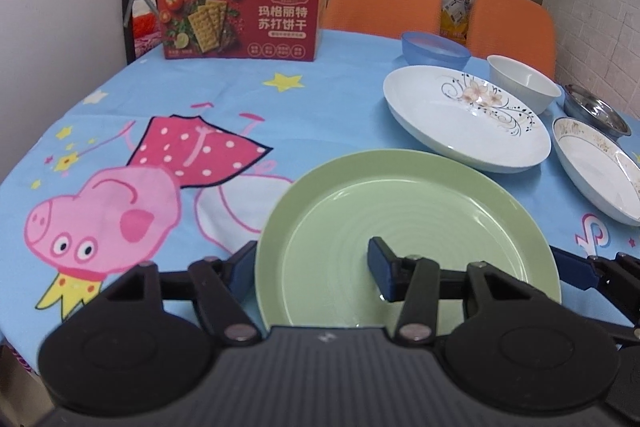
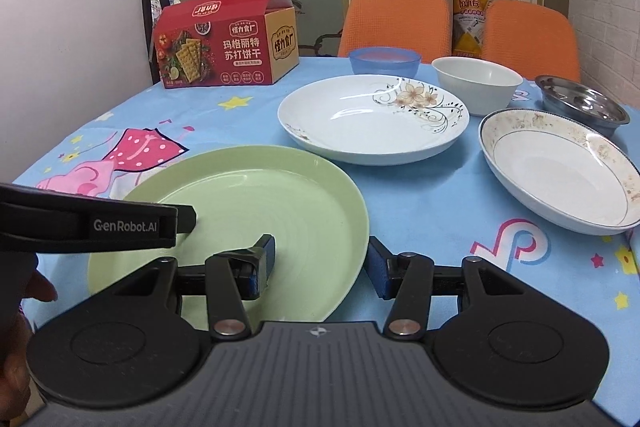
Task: Organize plates and bowls
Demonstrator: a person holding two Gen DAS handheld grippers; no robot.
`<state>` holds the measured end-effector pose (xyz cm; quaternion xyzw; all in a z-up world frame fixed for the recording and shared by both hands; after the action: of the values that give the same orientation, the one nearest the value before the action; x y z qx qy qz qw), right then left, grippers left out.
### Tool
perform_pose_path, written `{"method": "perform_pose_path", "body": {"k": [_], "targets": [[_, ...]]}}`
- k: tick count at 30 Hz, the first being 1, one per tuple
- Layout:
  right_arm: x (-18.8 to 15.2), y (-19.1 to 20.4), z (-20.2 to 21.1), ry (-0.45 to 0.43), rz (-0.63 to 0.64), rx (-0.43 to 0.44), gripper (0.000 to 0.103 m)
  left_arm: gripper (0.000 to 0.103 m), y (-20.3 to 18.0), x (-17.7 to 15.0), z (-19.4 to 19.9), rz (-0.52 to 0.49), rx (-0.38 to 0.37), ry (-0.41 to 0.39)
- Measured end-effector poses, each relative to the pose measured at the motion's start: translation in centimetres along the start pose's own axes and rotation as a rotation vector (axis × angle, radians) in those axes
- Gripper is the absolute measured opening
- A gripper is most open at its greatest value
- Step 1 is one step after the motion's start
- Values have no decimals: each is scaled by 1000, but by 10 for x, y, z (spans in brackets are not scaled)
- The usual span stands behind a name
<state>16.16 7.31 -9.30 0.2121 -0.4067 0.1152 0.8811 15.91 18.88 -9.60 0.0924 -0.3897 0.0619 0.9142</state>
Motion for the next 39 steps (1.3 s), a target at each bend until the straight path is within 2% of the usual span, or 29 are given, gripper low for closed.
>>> {"method": "perform_pose_path", "body": {"k": [2,4,7,11,15,22,31,39], "targets": [[-2,1,1,-5,17,7,93,73,-4,1,0,-23,-7,2],[-2,3,1,5,17,33,97,76,-6,3,2,-29,-3,-10],[1,-1,4,2,-1,39,103,76,-6,9,7,-23,2,-24],[20,-23,23,-84,-70,8,103,76,-2,18,12,-11,18,-39],[33,-47,34,-127,-111,-40,103,76,-1,26,15,-7,27,-50],[33,-65,35,-109,-159,-54,103,76,-7,39,25,-36,33,-83],[47,-69,35,-123,-153,-38,103,76,-7,61,19,-58,53,-100],[84,-71,19,-158,-85,-39,103,76,2,84,-6,-68,90,-85]]}}
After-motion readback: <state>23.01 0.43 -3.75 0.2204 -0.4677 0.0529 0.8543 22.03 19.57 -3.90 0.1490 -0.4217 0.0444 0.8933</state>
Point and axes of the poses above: each gripper's, at about its wrist camera, not at the fingertips, and z roughly against the way its jaws point, y to its left, x to its top, the point moved 10 cm from there along -z, roughly the way its jaws point, and after that the axes turned 14 degrees about -z, right-handed, at the moved point
